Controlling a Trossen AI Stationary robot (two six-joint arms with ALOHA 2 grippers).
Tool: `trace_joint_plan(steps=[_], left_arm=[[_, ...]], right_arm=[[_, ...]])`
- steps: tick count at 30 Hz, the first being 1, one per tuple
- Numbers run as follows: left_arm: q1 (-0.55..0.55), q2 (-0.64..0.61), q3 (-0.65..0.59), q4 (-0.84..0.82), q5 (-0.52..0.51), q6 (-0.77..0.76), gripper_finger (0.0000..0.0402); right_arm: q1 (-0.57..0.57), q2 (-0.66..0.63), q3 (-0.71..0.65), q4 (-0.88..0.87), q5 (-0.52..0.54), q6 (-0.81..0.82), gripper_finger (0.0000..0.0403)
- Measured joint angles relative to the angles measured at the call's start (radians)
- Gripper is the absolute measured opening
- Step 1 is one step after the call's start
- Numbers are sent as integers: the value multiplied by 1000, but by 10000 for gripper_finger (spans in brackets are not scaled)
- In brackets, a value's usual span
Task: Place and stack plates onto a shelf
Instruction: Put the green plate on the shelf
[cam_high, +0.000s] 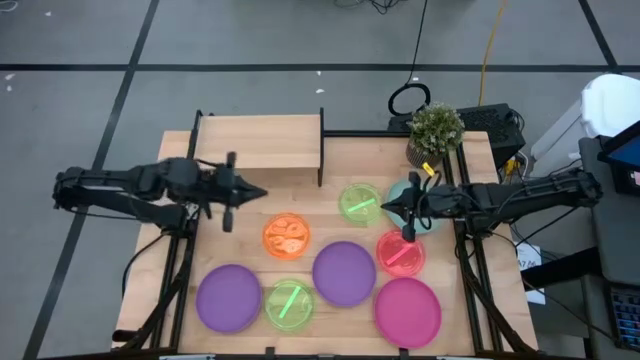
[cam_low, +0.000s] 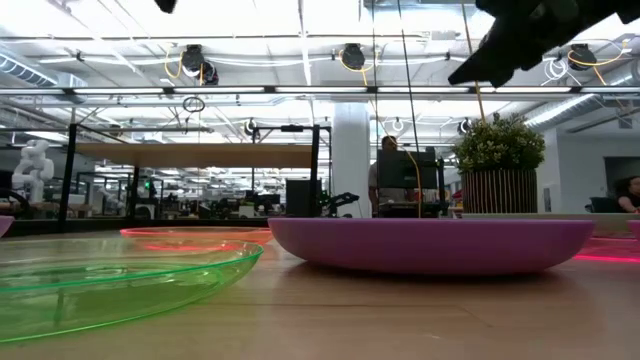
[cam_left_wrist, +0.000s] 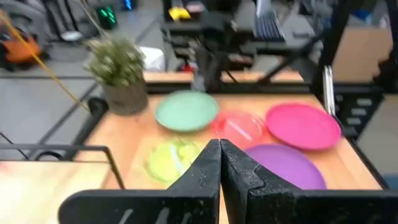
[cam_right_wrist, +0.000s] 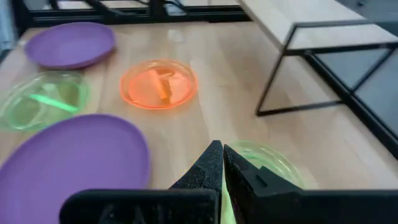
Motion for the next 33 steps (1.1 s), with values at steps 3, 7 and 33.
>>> trace_joint_plan(steps=[3, 7, 33], left_arm=[[-14, 54, -4, -13, 1, 1, 3], [-35, 123, -5, -12, -1, -4, 3], [-56, 300, -6, 10, -9, 7, 3]], right_arm=[[0, 0, -2, -50, 14, 20, 0], [0, 0, -3, -81, 14, 74, 0], [3, 218, -2, -288, -63, 326, 73]])
